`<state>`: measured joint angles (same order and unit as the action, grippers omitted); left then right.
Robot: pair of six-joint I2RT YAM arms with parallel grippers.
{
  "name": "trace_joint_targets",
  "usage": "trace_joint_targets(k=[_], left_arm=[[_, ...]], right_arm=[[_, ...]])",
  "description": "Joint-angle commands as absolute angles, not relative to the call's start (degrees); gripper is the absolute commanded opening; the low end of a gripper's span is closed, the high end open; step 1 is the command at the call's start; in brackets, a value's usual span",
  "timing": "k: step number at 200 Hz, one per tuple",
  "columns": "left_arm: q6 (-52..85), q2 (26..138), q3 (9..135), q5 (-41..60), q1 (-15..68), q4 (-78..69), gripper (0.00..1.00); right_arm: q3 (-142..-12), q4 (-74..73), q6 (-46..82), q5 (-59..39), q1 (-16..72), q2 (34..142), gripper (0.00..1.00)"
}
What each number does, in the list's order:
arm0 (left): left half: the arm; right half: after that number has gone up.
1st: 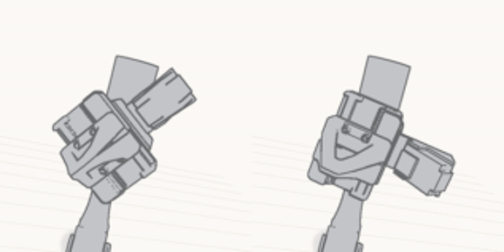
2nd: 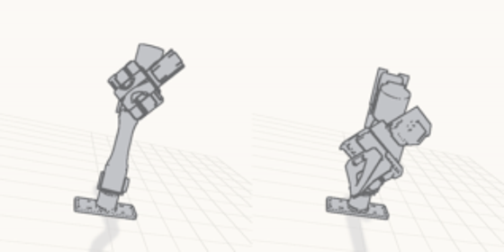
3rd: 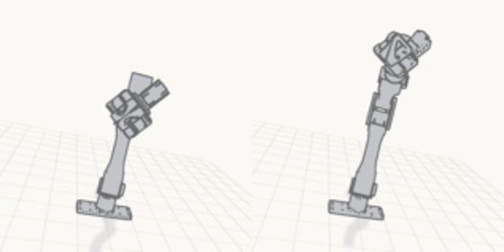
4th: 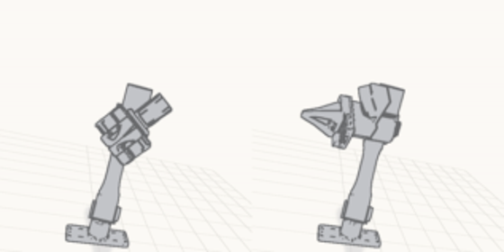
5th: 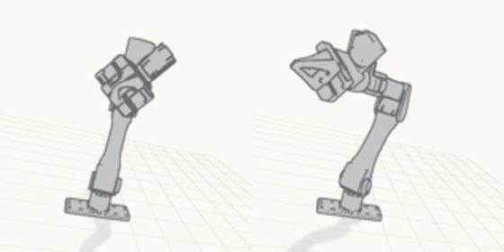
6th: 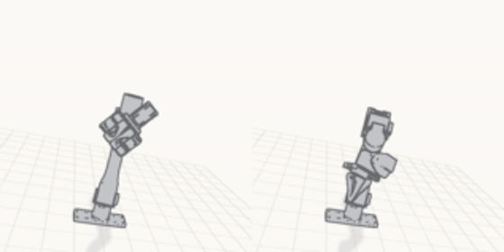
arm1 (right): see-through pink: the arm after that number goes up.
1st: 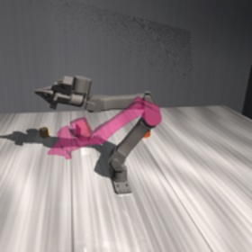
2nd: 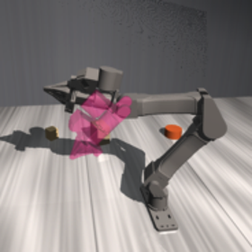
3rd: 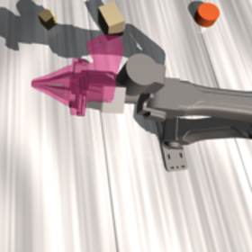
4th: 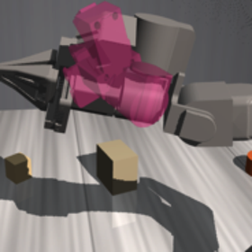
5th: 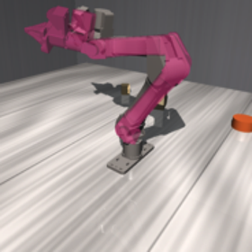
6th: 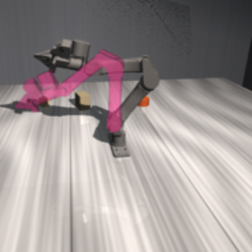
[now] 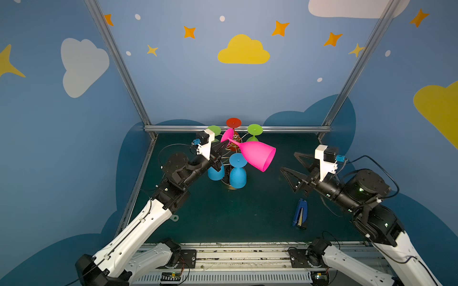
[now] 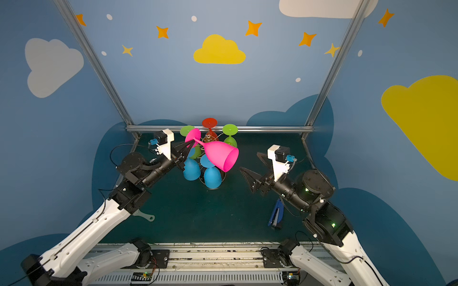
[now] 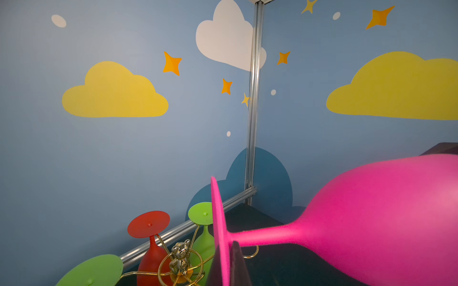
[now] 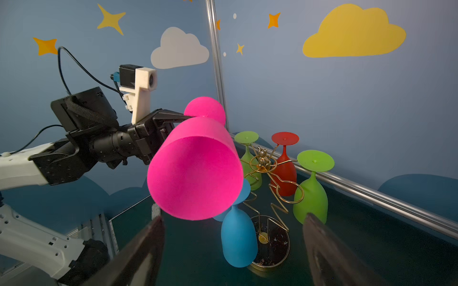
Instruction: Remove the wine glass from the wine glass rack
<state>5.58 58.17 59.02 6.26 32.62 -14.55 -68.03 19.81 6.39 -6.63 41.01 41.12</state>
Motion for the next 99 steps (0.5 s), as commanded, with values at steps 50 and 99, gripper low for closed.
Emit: trace_joint_targets(k=[50,99], left_arm=[[9.71,56.8,57.4,8.86,32.34,-14.68,0.03],[9.8,56.78,57.48,9.74,32.39,-14.03,0.03]], right_arm=[[-69.53,16.67,8.36,-7.25,40.61,46.51,0.8],[-72.09,13.92,9.23,-10.28,40.59,53.61,0.67]])
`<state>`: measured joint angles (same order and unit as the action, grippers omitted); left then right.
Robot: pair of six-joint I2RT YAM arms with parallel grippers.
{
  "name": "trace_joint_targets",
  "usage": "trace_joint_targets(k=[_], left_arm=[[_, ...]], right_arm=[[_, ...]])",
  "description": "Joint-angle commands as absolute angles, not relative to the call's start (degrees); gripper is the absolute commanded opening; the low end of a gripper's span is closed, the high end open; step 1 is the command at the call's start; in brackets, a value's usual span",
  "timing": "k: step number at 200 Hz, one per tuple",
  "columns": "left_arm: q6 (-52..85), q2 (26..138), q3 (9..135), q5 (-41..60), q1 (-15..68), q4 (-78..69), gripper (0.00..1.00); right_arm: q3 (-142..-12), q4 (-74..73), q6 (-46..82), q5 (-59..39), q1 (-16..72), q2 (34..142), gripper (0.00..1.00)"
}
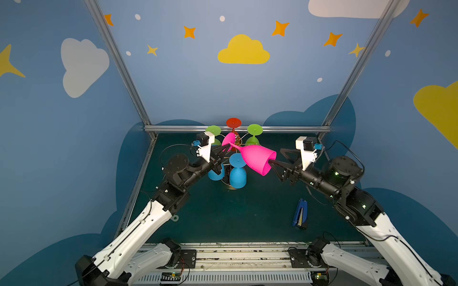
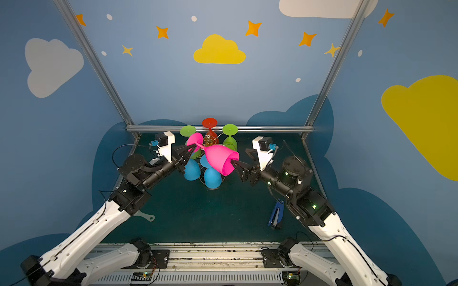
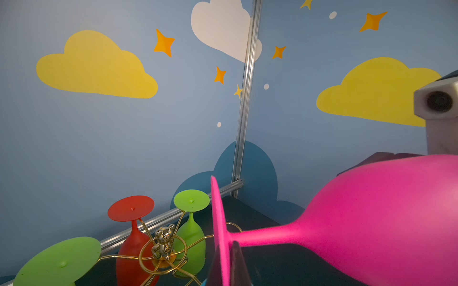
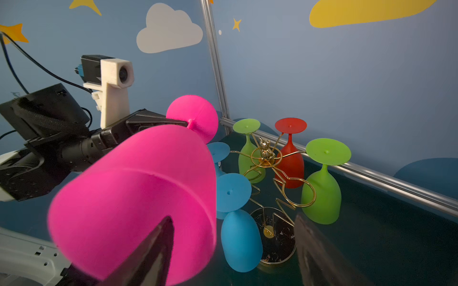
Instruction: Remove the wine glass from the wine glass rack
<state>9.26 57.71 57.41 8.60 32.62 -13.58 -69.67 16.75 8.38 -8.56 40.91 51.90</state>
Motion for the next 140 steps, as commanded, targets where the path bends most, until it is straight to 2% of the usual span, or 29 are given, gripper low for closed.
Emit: trace_joint_targets(k=[1,58,79,96,112,126,140], left_arm=[[9.78,56.78,57.48,9.75,32.37,-14.05,0.03],[8.7,57.35,57.12,9.23,32.12,-11.97,0.05],[8.7,57.57,57.24,9.21,31.99,-11.79,0.09],[8.7,57.73,57.25,8.59,31.87,-11.68,0.13],[8.62,57.49,57.17,7.14,31.76,-11.61,0.26],[8.15,56.95,57.26,4.94,31.75,-10.93,0.58],[6.99,56.11,57.63,2.39,31.56,-9.83,0.73]], right_arm=[[-72.12,13.86,9.27,-10.28,40.6,53.7,0.66],[-72.0,11.87,10.99,-11.86,40.5,55.9,0.25],[-71.97,11.86,11.28,-12.44,40.49,55.57,0.0],[-72.32,12.29,11.54,-12.22,40.5,55.46,0.0],[-72.74,13.04,11.35,-11.51,40.45,54.96,0.0],[-73.13,14.32,10.49,-9.47,40.44,53.89,0.0],[-74.11,17.24,8.34,-5.43,40.3,52.31,0.0]])
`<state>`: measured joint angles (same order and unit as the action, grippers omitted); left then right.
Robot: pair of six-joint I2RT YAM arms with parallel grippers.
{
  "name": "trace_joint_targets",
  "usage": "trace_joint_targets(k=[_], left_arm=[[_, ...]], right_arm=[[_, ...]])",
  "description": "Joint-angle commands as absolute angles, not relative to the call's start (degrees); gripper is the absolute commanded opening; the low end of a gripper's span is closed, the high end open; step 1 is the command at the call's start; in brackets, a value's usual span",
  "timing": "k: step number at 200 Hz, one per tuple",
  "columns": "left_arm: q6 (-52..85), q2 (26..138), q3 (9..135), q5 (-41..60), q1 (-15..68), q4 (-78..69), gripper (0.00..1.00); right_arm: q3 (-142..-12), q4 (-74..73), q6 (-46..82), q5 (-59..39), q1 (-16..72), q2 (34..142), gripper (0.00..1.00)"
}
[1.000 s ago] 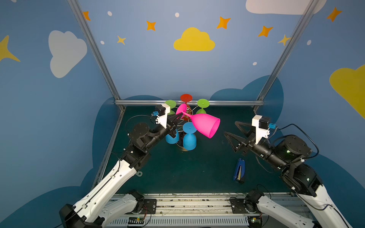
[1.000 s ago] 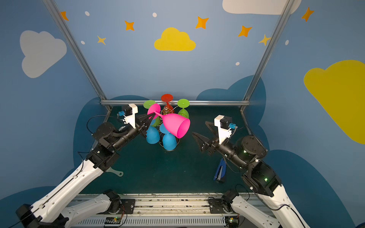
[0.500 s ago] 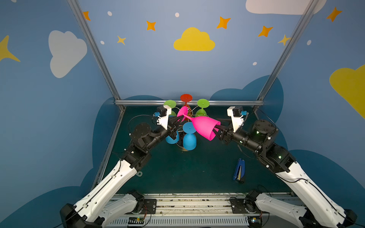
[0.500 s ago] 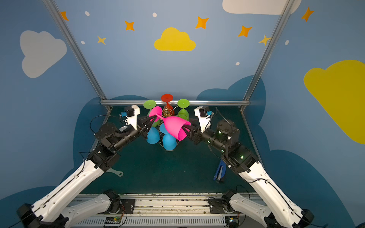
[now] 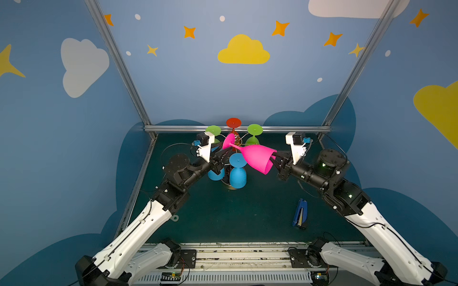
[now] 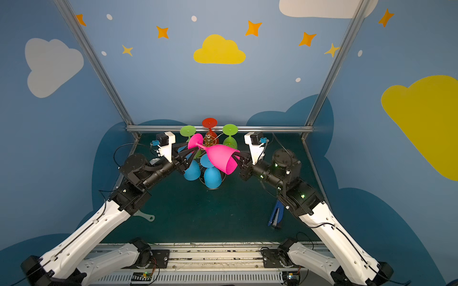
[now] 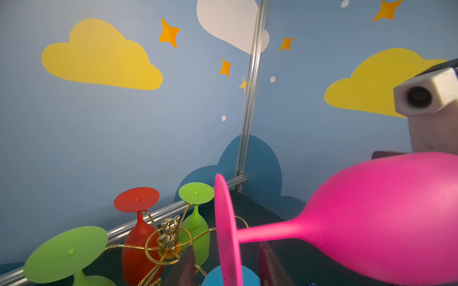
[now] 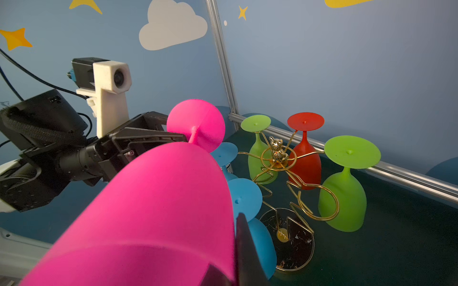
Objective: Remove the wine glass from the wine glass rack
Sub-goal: 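Grasp the magenta glass bowl with the right gripper while the left gripper opens and withdraws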
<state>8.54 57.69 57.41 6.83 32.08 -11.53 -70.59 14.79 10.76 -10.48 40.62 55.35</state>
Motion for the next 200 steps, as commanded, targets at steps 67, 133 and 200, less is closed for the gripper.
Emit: trace_joint_targets(k=[67,133,200], left_arm=[[2.23,49.99,56.76,-6.15,22.05,-6.89,0.99],[5.16,46.73,48.16,-7.68,9.78,-10.85,0.99],[9.39,44.76,44.26,-8.3,5.43,-9.91,0.99]], right_arm=[[-75.38,34.99,4.0,9.44,39.99,39.98,0.0],[-72.93,55.51,11.2,19.43,39.99,37.79,0.0],[-76.6,58.6,8.4,22.08,36.21,55.27,0.0]])
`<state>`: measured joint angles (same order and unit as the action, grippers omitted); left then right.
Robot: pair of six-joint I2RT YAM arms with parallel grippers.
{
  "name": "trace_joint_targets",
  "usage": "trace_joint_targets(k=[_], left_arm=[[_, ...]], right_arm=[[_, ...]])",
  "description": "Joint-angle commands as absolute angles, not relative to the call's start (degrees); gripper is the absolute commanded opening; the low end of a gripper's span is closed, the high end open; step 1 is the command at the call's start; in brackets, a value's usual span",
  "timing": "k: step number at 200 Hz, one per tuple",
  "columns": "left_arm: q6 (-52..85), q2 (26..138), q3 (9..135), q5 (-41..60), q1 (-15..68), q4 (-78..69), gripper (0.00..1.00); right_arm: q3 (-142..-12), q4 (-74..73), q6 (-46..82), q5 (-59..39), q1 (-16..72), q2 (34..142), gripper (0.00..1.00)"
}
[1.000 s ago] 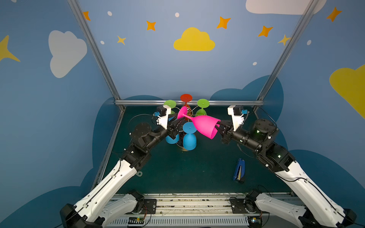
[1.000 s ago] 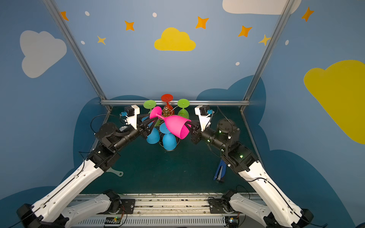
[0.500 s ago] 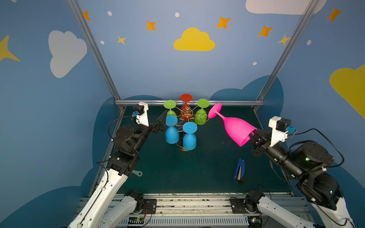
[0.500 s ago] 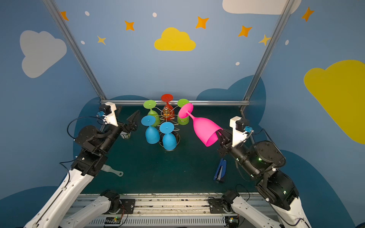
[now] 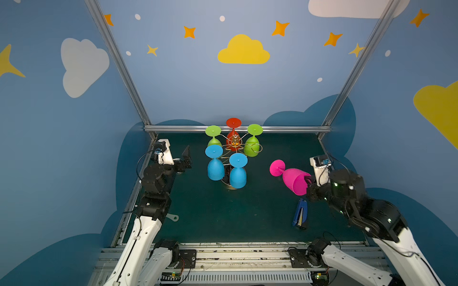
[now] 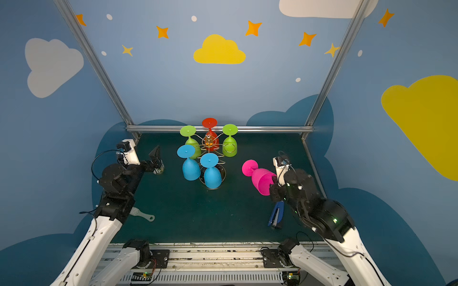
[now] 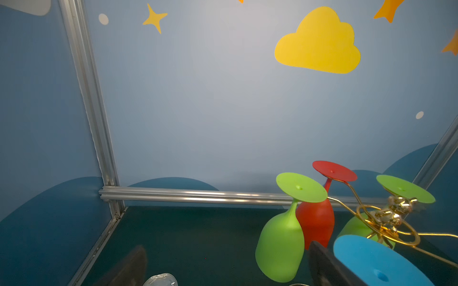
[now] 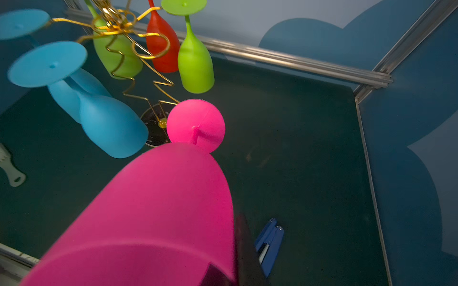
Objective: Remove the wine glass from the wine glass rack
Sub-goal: 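Grasp the magenta glass bowl with the right gripper while the left gripper opens and withdraws, then lower the magenta glass upright onto the table with the right gripper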
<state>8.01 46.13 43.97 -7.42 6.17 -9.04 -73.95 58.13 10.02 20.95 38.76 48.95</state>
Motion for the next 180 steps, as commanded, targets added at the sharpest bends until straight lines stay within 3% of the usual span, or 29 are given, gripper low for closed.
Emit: trace_joint_targets(k=[1,48,180], left_arm=[[9.44,44.75,44.23,-8.32,5.4,-9.92,0.99],[13.64,43.62,43.11,-7.73,1.62,-10.52,0.99],[17.44,42.54,41.66,-6.79,-2.84,-11.38,0.99]], right_arm=[[-76.67,58.48,8.24,22.03,36.03,55.63,0.0],[-83.64,53.55,4.06,13.81,25.51,72.72,0.0],[-104.18,55.77,-0.93,8.34,17.32,105.25,0.0]])
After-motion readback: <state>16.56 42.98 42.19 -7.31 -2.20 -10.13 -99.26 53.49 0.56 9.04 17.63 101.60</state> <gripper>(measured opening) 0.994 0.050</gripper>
